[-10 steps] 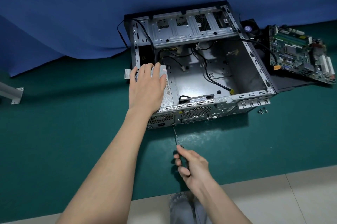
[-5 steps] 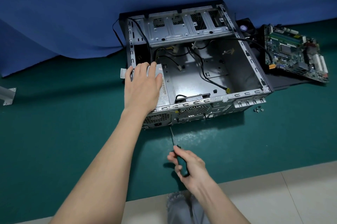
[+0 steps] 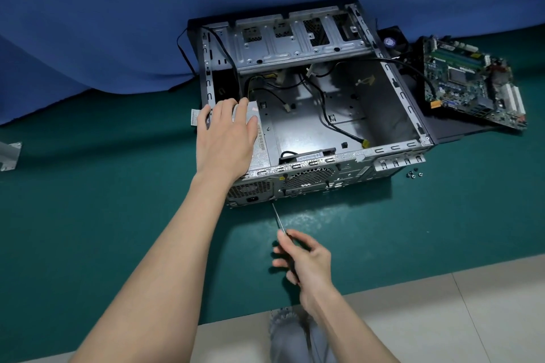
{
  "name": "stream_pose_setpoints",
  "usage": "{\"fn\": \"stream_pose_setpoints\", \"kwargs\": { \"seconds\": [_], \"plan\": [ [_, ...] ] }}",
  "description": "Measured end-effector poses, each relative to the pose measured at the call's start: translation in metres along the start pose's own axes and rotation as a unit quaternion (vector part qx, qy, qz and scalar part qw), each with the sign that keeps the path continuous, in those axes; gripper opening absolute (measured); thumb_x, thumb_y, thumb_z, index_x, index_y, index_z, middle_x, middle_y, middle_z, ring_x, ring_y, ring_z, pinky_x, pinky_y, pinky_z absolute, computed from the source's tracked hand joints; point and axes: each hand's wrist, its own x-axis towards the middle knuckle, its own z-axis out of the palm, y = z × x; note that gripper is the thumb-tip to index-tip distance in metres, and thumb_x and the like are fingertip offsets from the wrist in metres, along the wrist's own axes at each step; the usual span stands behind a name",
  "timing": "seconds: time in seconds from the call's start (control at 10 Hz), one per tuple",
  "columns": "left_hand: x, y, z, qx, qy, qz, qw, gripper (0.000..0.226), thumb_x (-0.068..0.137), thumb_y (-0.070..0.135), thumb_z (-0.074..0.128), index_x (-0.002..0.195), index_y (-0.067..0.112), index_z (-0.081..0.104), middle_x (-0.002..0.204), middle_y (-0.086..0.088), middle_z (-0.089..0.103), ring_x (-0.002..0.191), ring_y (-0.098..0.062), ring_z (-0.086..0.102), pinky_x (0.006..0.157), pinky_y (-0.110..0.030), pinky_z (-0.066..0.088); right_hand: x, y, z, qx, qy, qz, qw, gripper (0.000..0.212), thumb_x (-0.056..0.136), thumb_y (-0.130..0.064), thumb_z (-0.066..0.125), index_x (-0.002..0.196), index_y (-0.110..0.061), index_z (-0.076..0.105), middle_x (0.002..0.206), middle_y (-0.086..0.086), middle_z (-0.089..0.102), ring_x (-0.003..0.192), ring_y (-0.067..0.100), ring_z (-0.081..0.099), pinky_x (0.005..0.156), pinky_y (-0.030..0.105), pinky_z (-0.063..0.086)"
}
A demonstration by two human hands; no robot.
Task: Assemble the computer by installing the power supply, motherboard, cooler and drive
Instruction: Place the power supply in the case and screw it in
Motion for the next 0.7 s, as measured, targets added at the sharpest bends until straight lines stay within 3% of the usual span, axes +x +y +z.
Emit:
{"fn": "stream_pose_setpoints", "kwargs": {
  "seconds": [0.1,0.2,0.3,0.4,0.5,0.6,0.7],
  "plan": [
    [0.001,0.0,0.0,-0.001,-0.001,-0.001,1.0,0.05,0.102,0.036,0.018,0.144,0.014,0.034,0.136,-0.003,0.043,0.131,-0.018,0.033,0.114,-0.037,0.01,0.006,0.008,0.007,-0.111,0.077,-0.144,0.98,0.027,0.077,-0.001,0.077,0.085,-0.01,0.053,0.086,0.012,0.061,0.04,0.018,0.059,0.038,0.026,0.044],
    [0.0,0.001,0.001,0.003,0.0,-0.002,1.0,0.05,0.102,0.036,0.018,0.143,0.014,0.034,0.136,-0.003,0.043,0.131,-0.018,0.033,0.114,-0.037,0.01,0.007,0.008,0.005,0.011,0.03,-0.045,0.998,0.025,0.08,0.007,0.07,0.076,-0.006,0.049,0.076,0.02,0.062,0.041,0.02,0.061,0.03,0.019,0.029],
    [0.0,0.0,0.001,0.004,0.004,0.0,1.0,0.051,0.101,0.036,0.017,0.143,0.014,0.035,0.135,-0.004,0.044,0.13,-0.019,0.035,0.114,-0.038,0.011,-0.003,-0.001,-0.001,0.197,-0.057,0.127,0.971,0.027,0.07,0.001,0.076,0.091,-0.001,0.059,0.079,0.02,0.07,0.056,0.022,0.068,0.03,0.017,0.029],
    [0.001,0.0,0.001,0.0,0.001,-0.001,1.0,0.049,0.102,0.036,0.019,0.143,0.015,0.035,0.134,-0.003,0.044,0.13,-0.018,0.035,0.113,-0.037,0.011,0.0,-0.002,-0.001,0.028,-0.015,0.03,0.999,0.025,0.077,-0.008,0.078,0.095,-0.001,0.064,0.086,0.014,0.074,0.057,0.028,0.07,0.035,0.019,0.034],
    [0.002,0.0,0.001,-0.004,0.003,-0.004,1.0,0.048,0.102,0.036,0.02,0.143,0.015,0.035,0.134,-0.003,0.044,0.13,-0.018,0.034,0.114,-0.037,0.011,0.01,0.005,0.002,-0.132,0.08,-0.124,0.98,0.027,0.077,-0.009,0.08,0.093,-0.008,0.059,0.083,0.009,0.065,0.04,0.018,0.06,0.04,0.028,0.043],
    [0.0,0.001,0.001,0.004,-0.001,-0.003,1.0,0.05,0.102,0.036,0.018,0.144,0.014,0.034,0.135,-0.003,0.043,0.131,-0.018,0.034,0.114,-0.037,0.011,0.008,0.005,0.004,-0.103,0.076,-0.099,0.987,0.028,0.082,0.0,0.072,0.074,-0.008,0.047,0.074,0.014,0.064,0.035,0.017,0.056,0.032,0.022,0.033],
    [0.001,0.001,0.001,0.005,-0.001,-0.003,1.0,0.05,0.102,0.036,0.017,0.144,0.014,0.033,0.135,-0.003,0.043,0.131,-0.018,0.034,0.114,-0.038,0.011,0.0,-0.005,0.0,0.164,-0.023,0.118,0.979,0.02,0.077,0.0,0.075,0.086,-0.001,0.057,0.076,0.019,0.068,0.046,0.017,0.061,0.029,0.016,0.023]
  ]
}}
